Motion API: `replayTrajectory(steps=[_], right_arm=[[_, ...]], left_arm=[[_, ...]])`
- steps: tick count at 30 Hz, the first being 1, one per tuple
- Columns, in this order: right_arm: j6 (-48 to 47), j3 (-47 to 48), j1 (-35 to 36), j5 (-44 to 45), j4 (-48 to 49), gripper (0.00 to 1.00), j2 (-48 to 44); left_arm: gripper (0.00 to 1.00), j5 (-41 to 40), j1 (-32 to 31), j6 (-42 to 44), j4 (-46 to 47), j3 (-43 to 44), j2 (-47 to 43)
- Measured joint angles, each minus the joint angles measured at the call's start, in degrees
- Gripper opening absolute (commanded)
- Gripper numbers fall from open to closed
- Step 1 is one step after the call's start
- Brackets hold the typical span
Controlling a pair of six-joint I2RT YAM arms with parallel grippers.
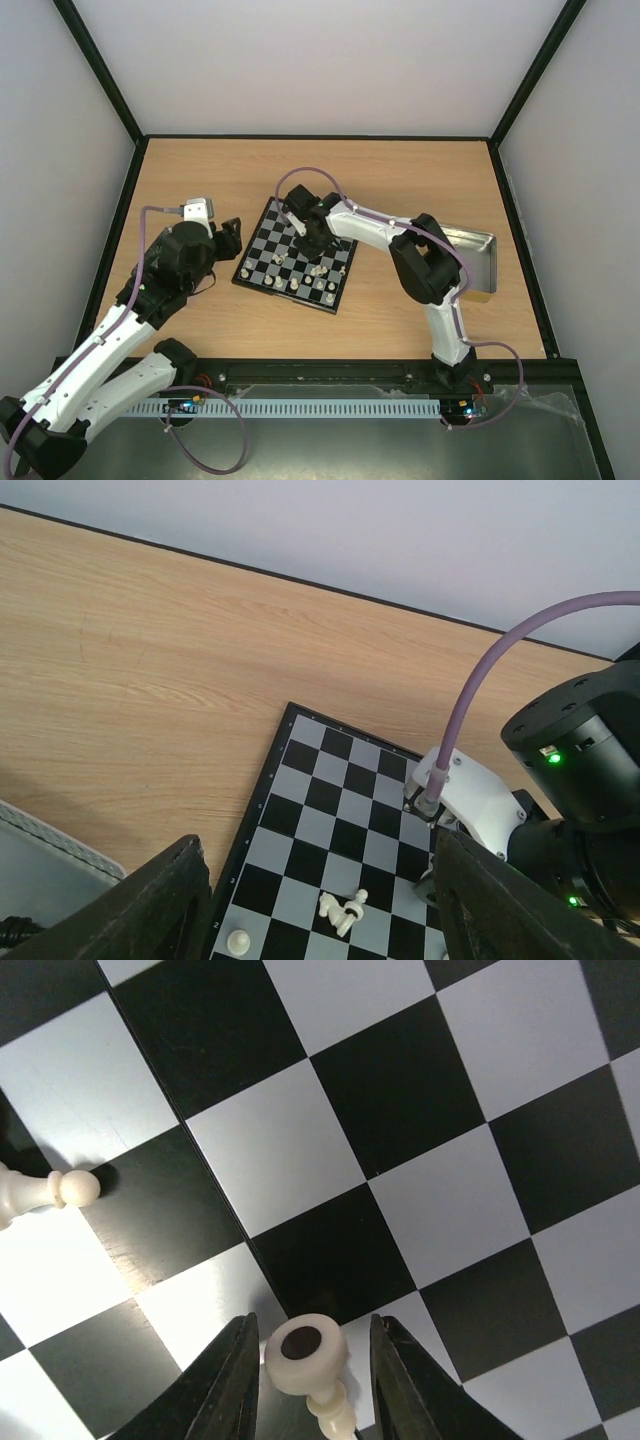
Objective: Set up the chess pieces on the board
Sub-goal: Pick up the chess piece from the chessboard, then place the chess piece on the chessboard.
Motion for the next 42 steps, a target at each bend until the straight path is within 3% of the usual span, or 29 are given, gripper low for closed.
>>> replayTrajectory(steps=[3,13,24,31,42], right_arm=[[0.22,0.09,-0.04,-0.09,-0.04,0.3,0.87],[3.41,0.35,-1.44,-1.77,0.11,0.11,1.16],[14.75,-3.72,-4.22,-4.72,9.01,0.12,-1.79],[32.7,-11.58,-4.63,-13.0,24.98,0.11,-12.57],[76.08,-32.81,-4.61,-23.12,66.01,0.11,-23.76]], left_arm=[[0.63,0.31,0.0,0.0,0.0,-0.02,0.11],[0.63,0.74,0.0,0.0,0.04,-0.35,0.83],[0.67,2.32,0.0,-0.37,0.63,-0.37,1.51],[0.68,7.63,0.0,-2.69,5.16,-1.9,2.97],[0.68,17.77,0.0,-8.39,19.39,-7.39,8.15]])
